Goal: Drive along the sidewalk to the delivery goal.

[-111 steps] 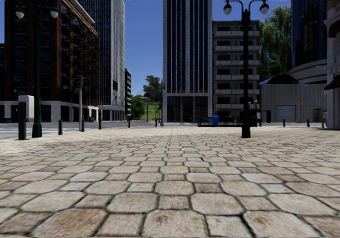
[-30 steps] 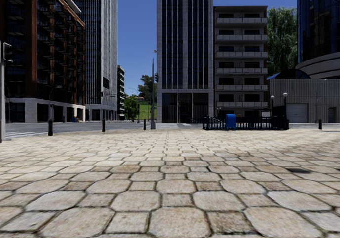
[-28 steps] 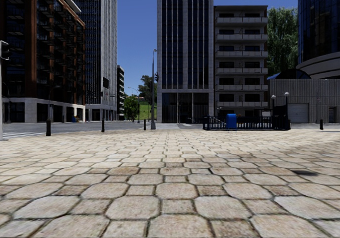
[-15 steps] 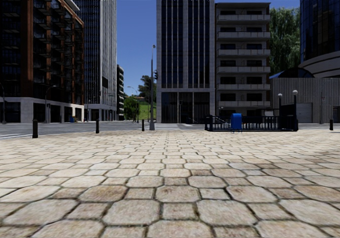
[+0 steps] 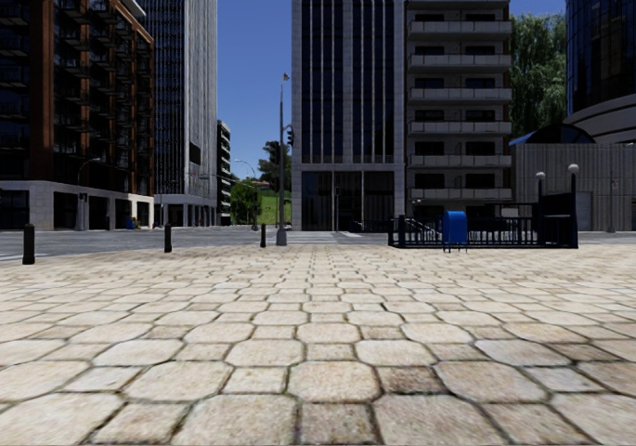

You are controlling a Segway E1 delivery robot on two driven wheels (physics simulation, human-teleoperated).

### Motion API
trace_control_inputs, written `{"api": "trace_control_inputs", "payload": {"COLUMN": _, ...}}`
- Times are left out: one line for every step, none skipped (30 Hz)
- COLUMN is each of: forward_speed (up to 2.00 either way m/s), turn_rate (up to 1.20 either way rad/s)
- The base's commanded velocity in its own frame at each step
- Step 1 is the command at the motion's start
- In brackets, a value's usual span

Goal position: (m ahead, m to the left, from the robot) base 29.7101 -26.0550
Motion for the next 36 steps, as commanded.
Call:
{"api": "trace_control_inputs", "payload": {"forward_speed": 2.0, "turn_rate": 0.0}}
{"api": "trace_control_inputs", "payload": {"forward_speed": 2.0, "turn_rate": 0.0}}
{"api": "trace_control_inputs", "payload": {"forward_speed": 2.0, "turn_rate": 0.0}}
{"api": "trace_control_inputs", "payload": {"forward_speed": 2.0, "turn_rate": 0.0}}
{"api": "trace_control_inputs", "payload": {"forward_speed": 2.0, "turn_rate": 0.0}}
{"api": "trace_control_inputs", "payload": {"forward_speed": 2.0, "turn_rate": 0.0}}
{"api": "trace_control_inputs", "payload": {"forward_speed": 2.0, "turn_rate": 0.0}}
{"api": "trace_control_inputs", "payload": {"forward_speed": 2.0, "turn_rate": 0.0}}
{"api": "trace_control_inputs", "payload": {"forward_speed": 2.0, "turn_rate": 0.0}}
{"api": "trace_control_inputs", "payload": {"forward_speed": 2.0, "turn_rate": 0.0}}
{"api": "trace_control_inputs", "payload": {"forward_speed": 2.0, "turn_rate": 0.0}}
{"api": "trace_control_inputs", "payload": {"forward_speed": 2.0, "turn_rate": 0.0}}
{"api": "trace_control_inputs", "payload": {"forward_speed": 2.0, "turn_rate": 0.0}}
{"api": "trace_control_inputs", "payload": {"forward_speed": 2.0, "turn_rate": 0.0}}
{"api": "trace_control_inputs", "payload": {"forward_speed": 2.0, "turn_rate": 0.0}}
{"api": "trace_control_inputs", "payload": {"forward_speed": 2.0, "turn_rate": 0.0}}
{"api": "trace_control_inputs", "payload": {"forward_speed": 2.0, "turn_rate": 0.0}}
{"api": "trace_control_inputs", "payload": {"forward_speed": 2.0, "turn_rate": 0.0}}
{"api": "trace_control_inputs", "payload": {"forward_speed": 2.0, "turn_rate": 0.0}}
{"api": "trace_control_inputs", "payload": {"forward_speed": 2.0, "turn_rate": 0.0}}
{"api": "trace_control_inputs", "payload": {"forward_speed": 2.0, "turn_rate": 0.0}}
{"api": "trace_control_inputs", "payload": {"forward_speed": 2.0, "turn_rate": 0.0}}
{"api": "trace_control_inputs", "payload": {"forward_speed": 2.0, "turn_rate": 0.0}}
{"api": "trace_control_inputs", "payload": {"forward_speed": 2.0, "turn_rate": 0.0}}
{"api": "trace_control_inputs", "payload": {"forward_speed": 2.0, "turn_rate": 0.0}}
{"api": "trace_control_inputs", "payload": {"forward_speed": 2.0, "turn_rate": 0.0}}
{"api": "trace_control_inputs", "payload": {"forward_speed": 2.0, "turn_rate": 0.0}}
{"api": "trace_control_inputs", "payload": {"forward_speed": 2.0, "turn_rate": 0.0}}
{"api": "trace_control_inputs", "payload": {"forward_speed": 2.0, "turn_rate": 0.0}}
{"api": "trace_control_inputs", "payload": {"forward_speed": 2.0, "turn_rate": 0.0}}
{"api": "trace_control_inputs", "payload": {"forward_speed": 2.0, "turn_rate": 0.0}}
{"api": "trace_control_inputs", "payload": {"forward_speed": 2.0, "turn_rate": 0.0}}
{"api": "trace_control_inputs", "payload": {"forward_speed": 2.0, "turn_rate": 0.0}}
{"api": "trace_control_inputs", "payload": {"forward_speed": 2.0, "turn_rate": 0.0}}
{"api": "trace_control_inputs", "payload": {"forward_speed": 2.0, "turn_rate": 0.0}}
{"api": "trace_control_inputs", "payload": {"forward_speed": 2.0, "turn_rate": 0.0}}
